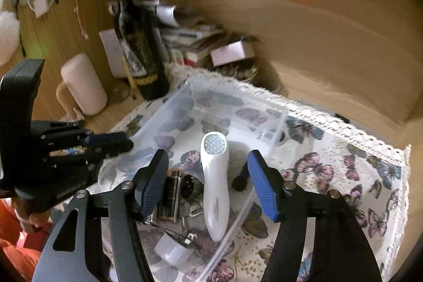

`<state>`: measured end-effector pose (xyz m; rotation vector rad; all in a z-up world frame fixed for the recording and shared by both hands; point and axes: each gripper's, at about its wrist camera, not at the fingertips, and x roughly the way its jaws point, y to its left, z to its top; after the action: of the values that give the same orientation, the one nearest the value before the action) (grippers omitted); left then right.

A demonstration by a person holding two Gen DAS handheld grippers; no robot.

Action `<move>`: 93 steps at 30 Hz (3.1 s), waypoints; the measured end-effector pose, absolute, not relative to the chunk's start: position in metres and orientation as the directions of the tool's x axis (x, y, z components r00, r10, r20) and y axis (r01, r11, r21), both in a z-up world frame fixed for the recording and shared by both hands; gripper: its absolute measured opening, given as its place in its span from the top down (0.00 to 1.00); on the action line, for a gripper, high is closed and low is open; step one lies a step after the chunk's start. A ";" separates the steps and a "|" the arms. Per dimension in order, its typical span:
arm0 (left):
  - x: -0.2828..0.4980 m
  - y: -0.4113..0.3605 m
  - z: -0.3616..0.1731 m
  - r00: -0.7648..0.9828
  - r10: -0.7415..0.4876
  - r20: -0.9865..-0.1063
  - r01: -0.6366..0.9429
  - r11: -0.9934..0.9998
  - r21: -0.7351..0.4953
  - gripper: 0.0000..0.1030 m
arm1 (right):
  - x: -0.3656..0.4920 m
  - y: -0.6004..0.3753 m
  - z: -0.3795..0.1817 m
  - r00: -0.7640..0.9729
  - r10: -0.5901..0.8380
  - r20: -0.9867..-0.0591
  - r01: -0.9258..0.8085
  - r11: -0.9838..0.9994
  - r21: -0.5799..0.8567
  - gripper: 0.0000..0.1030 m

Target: Organize rigid objects

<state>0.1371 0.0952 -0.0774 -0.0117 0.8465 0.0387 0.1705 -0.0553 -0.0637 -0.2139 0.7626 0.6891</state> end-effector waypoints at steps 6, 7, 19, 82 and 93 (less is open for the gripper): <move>0.112 0.082 -0.041 0.766 0.034 -0.642 -0.037 0.999 0.009 0.61 | 0.141 -0.082 -0.040 0.630 0.501 -0.593 -0.605 0.796 0.030 0.17; 0.107 0.079 -0.036 0.784 0.034 -0.619 -0.036 0.999 0.009 0.56 | 0.135 -0.087 -0.035 0.651 0.498 -0.573 -0.596 0.802 0.021 0.15; 0.039 0.051 0.008 0.939 0.057 -0.340 -0.056 0.998 0.012 0.05 | 0.079 -0.134 -0.007 0.787 0.483 -0.383 -0.510 0.860 0.037 0.00; 0.032 0.034 0.003 0.945 -0.011 -0.326 0.002 1.000 -0.028 0.01 | 0.052 -0.146 -0.006 0.837 0.446 -0.317 -0.448 0.891 0.070 0.00; 0.032 0.034 0.003 0.944 -0.019 -0.329 0.009 0.999 -0.034 0.01 | 0.051 -0.145 -0.006 0.844 0.436 -0.311 -0.440 0.896 0.062 0.00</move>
<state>0.0324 0.0344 0.0026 -0.0319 0.3357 -0.0143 0.0513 -0.1445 -0.0060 -0.0124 0.3258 0.4627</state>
